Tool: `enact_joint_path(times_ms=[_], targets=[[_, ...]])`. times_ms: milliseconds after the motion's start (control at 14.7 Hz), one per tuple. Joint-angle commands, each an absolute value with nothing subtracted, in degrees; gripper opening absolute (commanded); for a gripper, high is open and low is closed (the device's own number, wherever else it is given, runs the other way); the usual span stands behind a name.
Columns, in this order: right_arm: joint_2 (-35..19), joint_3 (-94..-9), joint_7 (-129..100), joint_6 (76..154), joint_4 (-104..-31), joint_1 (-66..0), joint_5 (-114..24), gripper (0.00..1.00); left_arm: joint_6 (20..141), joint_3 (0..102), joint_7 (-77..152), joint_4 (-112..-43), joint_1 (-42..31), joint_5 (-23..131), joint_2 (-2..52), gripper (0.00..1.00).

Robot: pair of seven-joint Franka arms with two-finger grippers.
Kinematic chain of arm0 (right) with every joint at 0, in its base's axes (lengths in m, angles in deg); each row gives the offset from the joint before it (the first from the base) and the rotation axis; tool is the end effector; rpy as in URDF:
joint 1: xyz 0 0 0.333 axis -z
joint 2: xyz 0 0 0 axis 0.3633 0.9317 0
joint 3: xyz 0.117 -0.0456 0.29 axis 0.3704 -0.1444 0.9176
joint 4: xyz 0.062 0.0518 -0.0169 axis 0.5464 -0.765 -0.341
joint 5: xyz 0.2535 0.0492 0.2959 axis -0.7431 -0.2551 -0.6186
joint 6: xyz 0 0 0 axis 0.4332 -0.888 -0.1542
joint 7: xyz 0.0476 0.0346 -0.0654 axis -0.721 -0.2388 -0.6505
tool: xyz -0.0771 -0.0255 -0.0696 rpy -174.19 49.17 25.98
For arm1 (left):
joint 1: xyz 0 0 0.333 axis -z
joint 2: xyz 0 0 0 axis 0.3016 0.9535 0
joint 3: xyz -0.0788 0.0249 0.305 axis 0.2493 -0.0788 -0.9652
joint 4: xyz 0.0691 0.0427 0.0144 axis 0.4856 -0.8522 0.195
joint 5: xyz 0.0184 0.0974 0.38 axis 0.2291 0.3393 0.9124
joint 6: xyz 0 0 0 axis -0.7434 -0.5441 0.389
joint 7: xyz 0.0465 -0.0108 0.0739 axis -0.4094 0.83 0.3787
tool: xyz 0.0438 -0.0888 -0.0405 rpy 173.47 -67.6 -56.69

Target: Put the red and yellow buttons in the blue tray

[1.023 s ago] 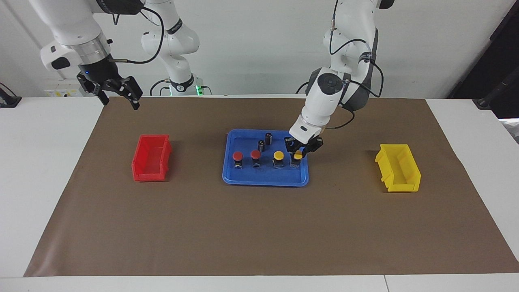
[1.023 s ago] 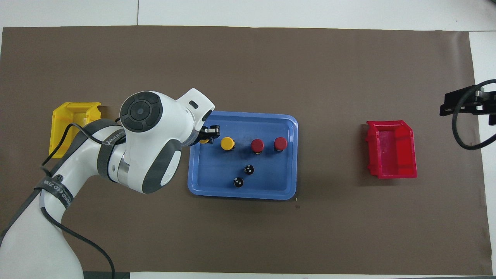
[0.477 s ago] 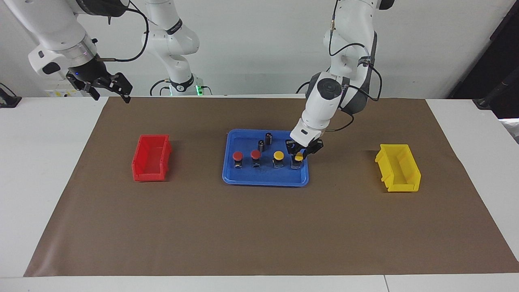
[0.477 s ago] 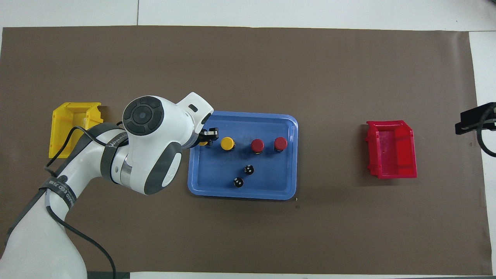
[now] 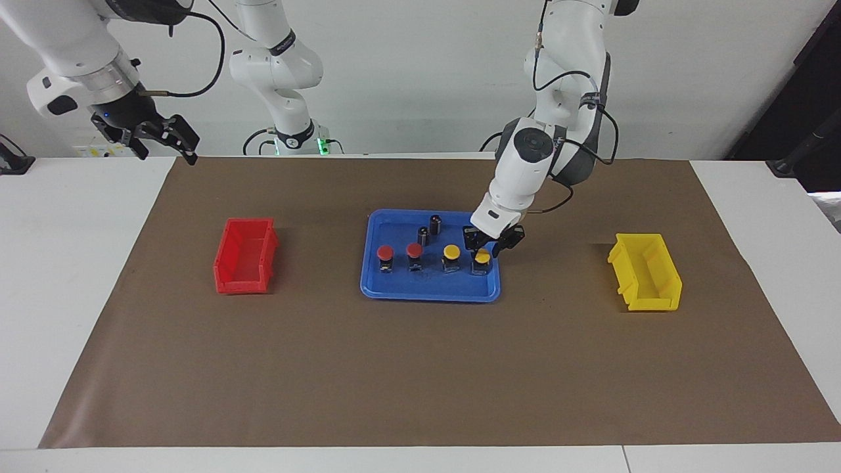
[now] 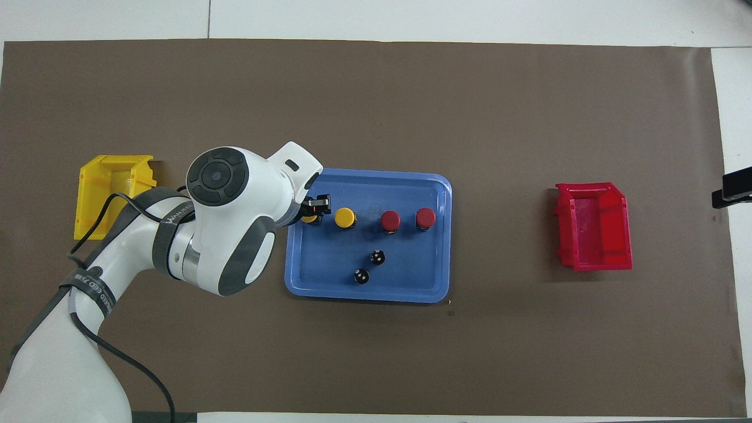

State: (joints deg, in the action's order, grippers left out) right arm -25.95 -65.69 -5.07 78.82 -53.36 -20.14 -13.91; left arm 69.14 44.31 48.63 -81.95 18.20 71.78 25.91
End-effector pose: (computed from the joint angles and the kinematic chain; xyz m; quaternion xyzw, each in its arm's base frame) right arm 0.5193 -0.0736 0.6384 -0.9953 0.0824 0.0516 0.0011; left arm 0.5032 -0.3192 0.3761 0.9985 -0.0071 -0.0052 0.0541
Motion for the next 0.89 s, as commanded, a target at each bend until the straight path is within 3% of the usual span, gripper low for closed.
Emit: enact_joint_path(times_ms=[0, 341, 545, 818], targets=[[-26.41, -66.52, -8.64, 80.64, -53.97, -19.45, -14.05, 1.00, 59.51, 42.96, 48.98, -76.19, 18.14, 74.25, 24.74, 1.00], [-27.03, -66.88, -8.56, 79.50, -55.20, -19.54, -13.34, 1.00, 39.39, 42.88, 42.50, -63.45, 11.12, 77.77, 22.98, 1.00], [-27.03, -66.61, -8.65, 79.33, -55.12, -19.72, -13.34, 1.00, 34.45, 42.88, 32.13, -62.99, 5.06, 78.48, 17.98, 1.00], [-27.12, -66.17, -8.74, 79.15, -55.12, -20.42, -13.52, 1.00, 28.73, 42.79, 23.67, -59.31, -3.02, 81.74, 15.25, 1.00]])
